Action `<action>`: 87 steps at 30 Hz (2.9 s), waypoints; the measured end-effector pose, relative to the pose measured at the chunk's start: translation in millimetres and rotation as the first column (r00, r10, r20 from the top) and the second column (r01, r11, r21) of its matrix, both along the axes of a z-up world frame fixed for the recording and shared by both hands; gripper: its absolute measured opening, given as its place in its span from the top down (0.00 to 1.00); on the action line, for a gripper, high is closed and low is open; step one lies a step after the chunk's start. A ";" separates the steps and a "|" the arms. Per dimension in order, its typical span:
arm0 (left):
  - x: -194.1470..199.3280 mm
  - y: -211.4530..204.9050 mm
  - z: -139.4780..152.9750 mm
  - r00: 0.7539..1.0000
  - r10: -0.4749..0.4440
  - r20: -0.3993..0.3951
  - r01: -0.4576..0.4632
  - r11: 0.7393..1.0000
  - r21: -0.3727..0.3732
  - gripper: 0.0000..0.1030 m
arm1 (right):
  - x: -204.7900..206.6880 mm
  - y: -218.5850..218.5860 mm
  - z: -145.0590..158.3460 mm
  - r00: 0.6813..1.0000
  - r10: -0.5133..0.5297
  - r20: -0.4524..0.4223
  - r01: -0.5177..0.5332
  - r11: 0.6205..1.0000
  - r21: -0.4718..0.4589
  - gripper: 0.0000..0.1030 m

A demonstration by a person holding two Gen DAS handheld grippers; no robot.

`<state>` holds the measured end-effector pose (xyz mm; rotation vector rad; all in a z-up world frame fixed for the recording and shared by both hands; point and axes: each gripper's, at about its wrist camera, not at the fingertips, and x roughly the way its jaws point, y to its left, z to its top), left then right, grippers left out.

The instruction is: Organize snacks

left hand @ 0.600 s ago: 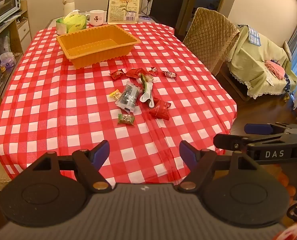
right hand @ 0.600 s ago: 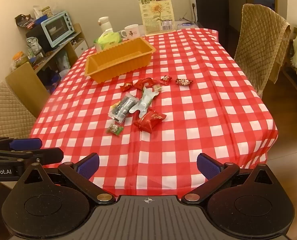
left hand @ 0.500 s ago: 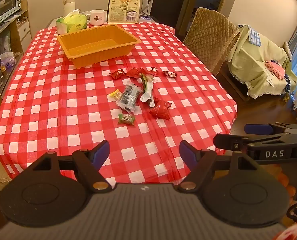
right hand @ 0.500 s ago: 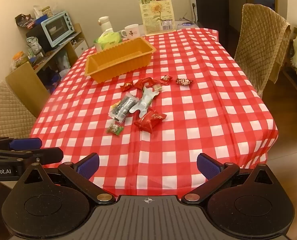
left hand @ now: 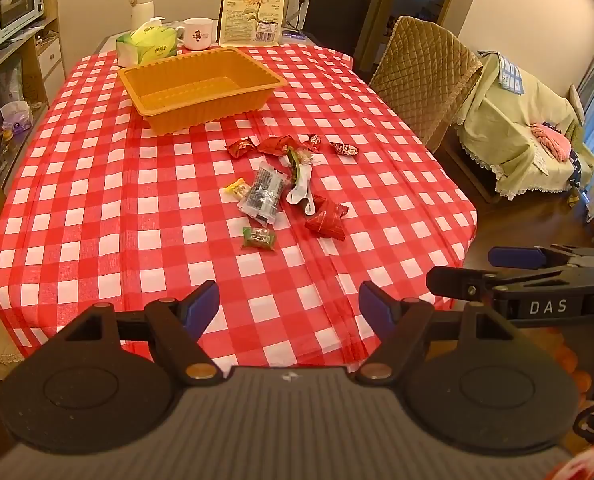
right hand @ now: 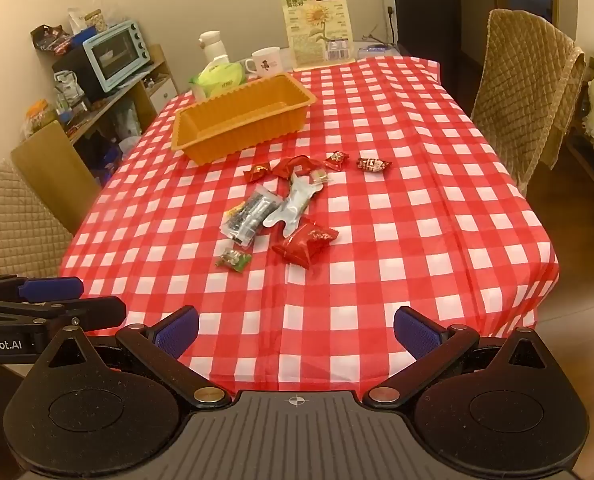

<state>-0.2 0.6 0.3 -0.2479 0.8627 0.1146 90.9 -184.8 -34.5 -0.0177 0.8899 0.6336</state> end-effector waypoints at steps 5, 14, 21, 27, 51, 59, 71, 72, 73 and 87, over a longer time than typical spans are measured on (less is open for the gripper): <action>-0.2 0.5 0.0 1.000 -0.001 0.001 0.001 1.000 -0.001 0.27 | 1.0 0.6 0.1 1.000 0.000 0.001 0.000 1.000 -0.002 0.00; 0.6 8.8 -1.9 1.000 0.000 0.000 0.000 1.000 -0.005 0.27 | 0.0 8.1 1.3 1.000 0.004 -0.002 -0.004 1.000 -0.006 0.00; 2.2 13.9 -4.1 1.000 0.001 -0.001 -0.001 1.000 -0.007 0.27 | 3.7 12.8 -1.9 1.000 0.007 -0.002 -0.007 1.000 -0.010 0.00; 0.1 19.5 -7.9 1.000 0.001 -0.002 -0.001 1.000 -0.009 0.27 | 4.0 13.8 -1.8 1.000 0.012 0.000 -0.012 1.000 -0.014 0.00; 2.7 32.8 -10.1 1.000 0.004 -0.002 -0.004 1.000 -0.017 0.27 | 4.1 20.4 -2.6 1.000 0.028 0.000 -0.028 0.999 -0.022 0.00; 2.5 32.2 -9.9 1.000 0.003 -0.002 -0.003 1.000 -0.017 0.27 | 4.1 20.9 -2.5 1.000 0.027 -0.001 -0.027 0.999 -0.023 0.00; 2.5 35.1 -10.7 1.000 0.004 -0.003 -0.004 1.000 -0.019 0.27 | 4.2 21.4 -3.0 1.000 0.030 -0.001 -0.030 0.999 -0.022 0.00; 2.4 35.0 -10.8 1.000 0.003 -0.003 -0.003 1.000 -0.019 0.27 | 4.2 21.4 -3.2 1.000 0.029 -0.002 -0.029 0.999 -0.022 0.00; 2.2 32.8 -10.1 1.000 0.003 -0.003 -0.003 1.000 -0.019 0.27 | 4.3 21.4 -3.0 1.000 0.028 -0.001 -0.028 0.999 -0.022 0.00; 4.0 48.8 -16.0 0.999 0.030 -0.009 -0.030 0.999 -0.010 0.27 | 12.7 15.6 -14.5 1.000 0.013 -0.021 -0.013 1.000 -0.013 0.00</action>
